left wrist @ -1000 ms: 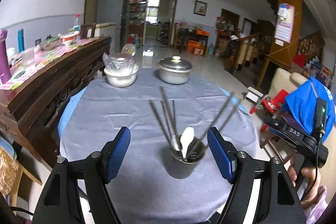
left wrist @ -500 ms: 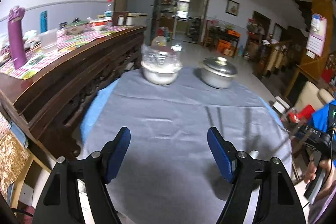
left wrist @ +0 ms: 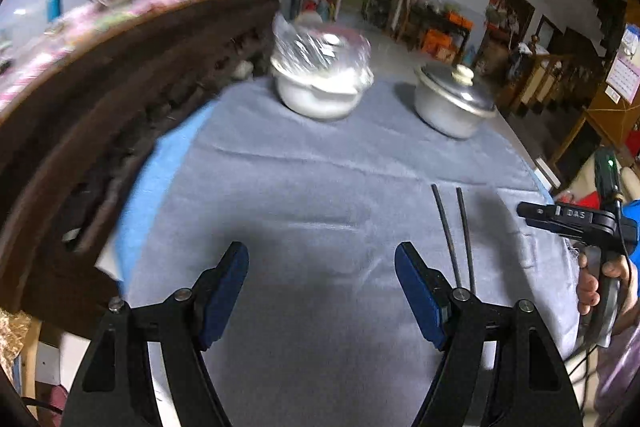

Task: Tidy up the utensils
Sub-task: 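Lower the right tool and close it on one dark chopstick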

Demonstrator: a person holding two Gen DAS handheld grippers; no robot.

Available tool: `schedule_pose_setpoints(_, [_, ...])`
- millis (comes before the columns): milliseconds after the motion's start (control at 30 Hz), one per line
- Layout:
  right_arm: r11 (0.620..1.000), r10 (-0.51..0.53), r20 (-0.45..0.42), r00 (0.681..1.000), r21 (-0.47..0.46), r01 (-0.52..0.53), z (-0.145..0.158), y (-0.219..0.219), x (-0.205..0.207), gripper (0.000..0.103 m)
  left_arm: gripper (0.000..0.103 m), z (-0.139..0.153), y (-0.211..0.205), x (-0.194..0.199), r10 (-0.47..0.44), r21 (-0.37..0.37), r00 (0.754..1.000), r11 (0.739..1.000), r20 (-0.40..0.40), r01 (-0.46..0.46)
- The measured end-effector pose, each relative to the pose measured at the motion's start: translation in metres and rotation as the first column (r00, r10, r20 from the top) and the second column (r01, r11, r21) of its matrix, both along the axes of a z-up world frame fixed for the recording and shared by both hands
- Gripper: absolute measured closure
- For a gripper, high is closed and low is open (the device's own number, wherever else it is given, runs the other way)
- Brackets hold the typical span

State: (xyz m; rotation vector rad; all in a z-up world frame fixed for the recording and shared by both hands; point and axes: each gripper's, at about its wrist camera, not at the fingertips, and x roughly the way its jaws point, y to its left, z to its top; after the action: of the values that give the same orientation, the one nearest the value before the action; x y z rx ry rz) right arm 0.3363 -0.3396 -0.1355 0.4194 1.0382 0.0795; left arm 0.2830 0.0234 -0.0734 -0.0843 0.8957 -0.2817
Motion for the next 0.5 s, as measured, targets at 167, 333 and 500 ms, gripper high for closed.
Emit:
schedule_pose_setpoints(167, [1.0,0.015,-0.132,0.991,0.014,-0.014,-0.022,0.004,0.048,0.05,0.027,-0.02,-0.042,0.046,-0.055,-0.006,0.993,0.998,-0.107,0.055])
schedule_pose_setpoints(333, [0.999,-0.008,-0.211,0.978,0.034,0.016,-0.042,0.003,0.079,0.061,0.027,-0.034,-0.072,0.077,-0.079,-0.02,0.977,0.997,-0.196,0.077])
schedule_pose_setpoints(500, [1.0,-0.019,-0.252,0.967,0.009,0.022,-0.052,0.011,0.096,0.069,0.027,-0.044,-0.088,0.097,-0.096,-0.011,0.963,0.995,-0.25,0.096])
